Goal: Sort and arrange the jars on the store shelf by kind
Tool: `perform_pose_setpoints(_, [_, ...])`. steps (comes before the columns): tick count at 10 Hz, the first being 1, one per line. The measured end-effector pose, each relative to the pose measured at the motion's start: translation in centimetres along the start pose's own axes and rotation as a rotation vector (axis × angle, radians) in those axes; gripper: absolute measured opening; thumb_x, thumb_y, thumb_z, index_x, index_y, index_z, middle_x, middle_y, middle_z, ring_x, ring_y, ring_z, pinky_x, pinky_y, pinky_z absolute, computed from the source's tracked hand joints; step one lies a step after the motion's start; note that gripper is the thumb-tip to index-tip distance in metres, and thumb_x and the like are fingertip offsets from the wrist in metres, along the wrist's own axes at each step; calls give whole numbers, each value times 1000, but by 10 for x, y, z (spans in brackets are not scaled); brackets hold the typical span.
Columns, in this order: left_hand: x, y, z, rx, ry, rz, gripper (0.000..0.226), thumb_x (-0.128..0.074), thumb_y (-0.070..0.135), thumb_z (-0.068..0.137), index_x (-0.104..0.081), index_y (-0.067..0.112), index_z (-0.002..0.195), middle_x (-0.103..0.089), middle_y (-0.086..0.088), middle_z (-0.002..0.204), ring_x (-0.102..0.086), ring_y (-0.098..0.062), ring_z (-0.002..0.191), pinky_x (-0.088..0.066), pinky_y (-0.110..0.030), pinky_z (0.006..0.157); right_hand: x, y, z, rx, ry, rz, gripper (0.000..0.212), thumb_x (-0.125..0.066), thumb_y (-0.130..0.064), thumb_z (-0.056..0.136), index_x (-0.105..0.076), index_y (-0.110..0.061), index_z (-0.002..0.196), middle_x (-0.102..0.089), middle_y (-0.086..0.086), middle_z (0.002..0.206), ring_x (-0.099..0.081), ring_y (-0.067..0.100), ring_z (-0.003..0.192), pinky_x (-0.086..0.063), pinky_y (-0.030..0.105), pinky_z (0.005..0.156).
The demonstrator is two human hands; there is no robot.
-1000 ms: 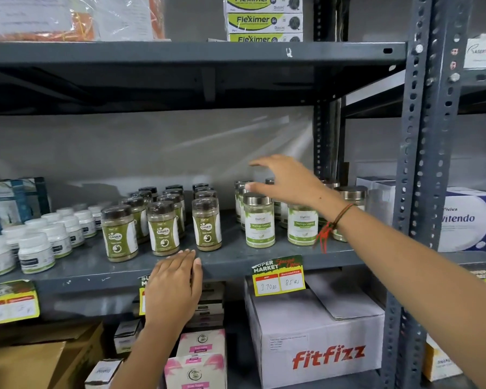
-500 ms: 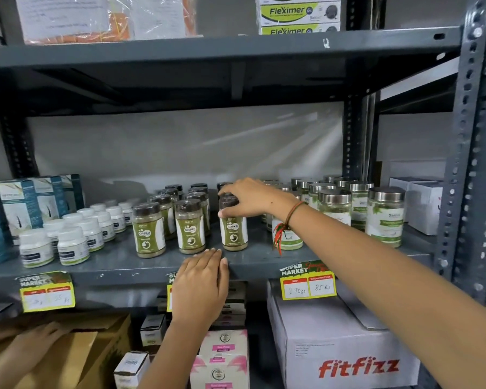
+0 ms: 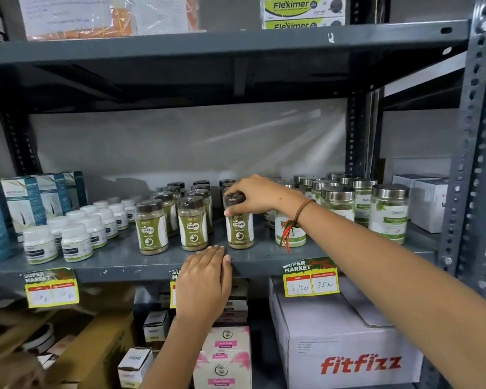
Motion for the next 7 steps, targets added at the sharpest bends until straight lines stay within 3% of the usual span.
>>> perform_pose_setpoints(3, [1,1,-1,9,-19,-6,42,-38,36,96,-70,13,111,-72,-3,112,-65,-19,108,-45,-35,98,-4,-2,-7,-15,5,-3,69,-60,-58,85,-47,-23,142,-49,3,146,-47,26,131,-41,44,104])
perform_pose_setpoints(5, [22,-1,11,16,-34,-4,41,-38,37,96,-69,16,113,-71,-1,117,-64,-19,110,-47,-35,96,31,-7,-16,2,129,-28,71,-58,-65,81,-48,-27,140,-58,6,134,-55,30,120,-48,47,96])
perform_pose_setpoints(6, [24,-4,21,15,-86,18,35,-42,37,95,-71,20,103,-73,3,109,-68,-20,97,-53,-35,80,57,-5,-28,-14,217,-6,69,-58,-64,82,-47,-29,140,-56,5,137,-53,27,123,-47,49,98])
perform_pose_setpoints(7, [28,-2,37,24,-119,32,39,-34,43,94,-67,23,87,-72,7,87,-67,-21,74,-48,-32,55,106,-4,-59,41,521,44,62,-56,-60,86,-50,-27,139,-56,0,138,-52,19,125,-42,39,103])
Point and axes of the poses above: each hand's wrist, its own z-axis towards the middle knuckle, its own x-axis out of the back of the hand, y = z × x, the point moved 8 cm from there along z, towards the middle knuckle
